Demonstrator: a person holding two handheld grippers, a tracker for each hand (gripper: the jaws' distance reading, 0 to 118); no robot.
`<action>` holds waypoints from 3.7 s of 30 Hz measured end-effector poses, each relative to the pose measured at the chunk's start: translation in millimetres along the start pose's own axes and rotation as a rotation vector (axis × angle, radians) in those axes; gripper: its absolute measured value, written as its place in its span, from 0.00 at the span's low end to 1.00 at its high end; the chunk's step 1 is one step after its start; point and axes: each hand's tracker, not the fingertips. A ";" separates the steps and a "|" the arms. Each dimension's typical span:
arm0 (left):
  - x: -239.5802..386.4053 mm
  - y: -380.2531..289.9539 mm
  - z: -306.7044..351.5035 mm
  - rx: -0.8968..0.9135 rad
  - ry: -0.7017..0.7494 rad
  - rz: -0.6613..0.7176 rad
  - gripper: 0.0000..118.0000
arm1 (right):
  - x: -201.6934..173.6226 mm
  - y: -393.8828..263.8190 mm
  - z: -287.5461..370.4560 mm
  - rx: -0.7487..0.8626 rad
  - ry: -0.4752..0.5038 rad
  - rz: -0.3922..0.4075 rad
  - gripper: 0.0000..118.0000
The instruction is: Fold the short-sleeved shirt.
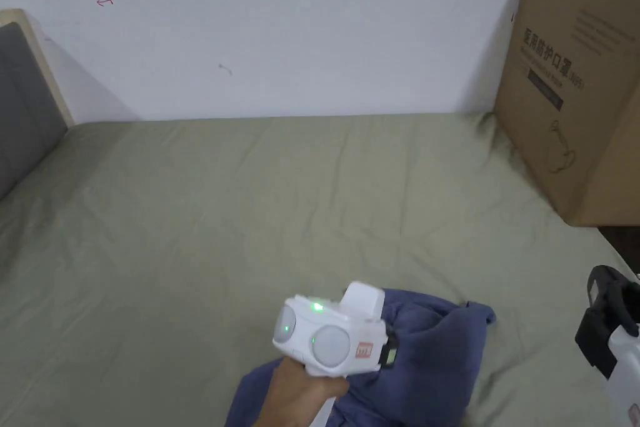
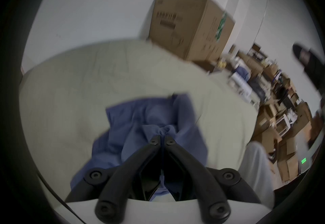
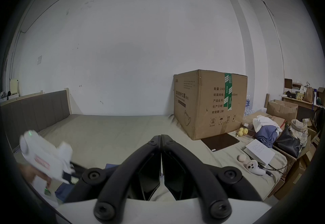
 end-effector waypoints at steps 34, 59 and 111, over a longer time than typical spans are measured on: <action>-35.4 0.1 233.6 0.870 0.533 0.045 0.47 | -25.3 53.7 8.7 0.134 0.048 0.003 0.00; -88.7 -97.2 132.3 0.204 0.361 0.384 0.00 | -25.2 22.8 -9.6 0.063 0.073 0.016 0.00; -106.8 -109.3 107.5 0.227 0.175 0.563 0.00 | 3.6 -97.2 -249.0 -0.671 0.192 -0.070 0.07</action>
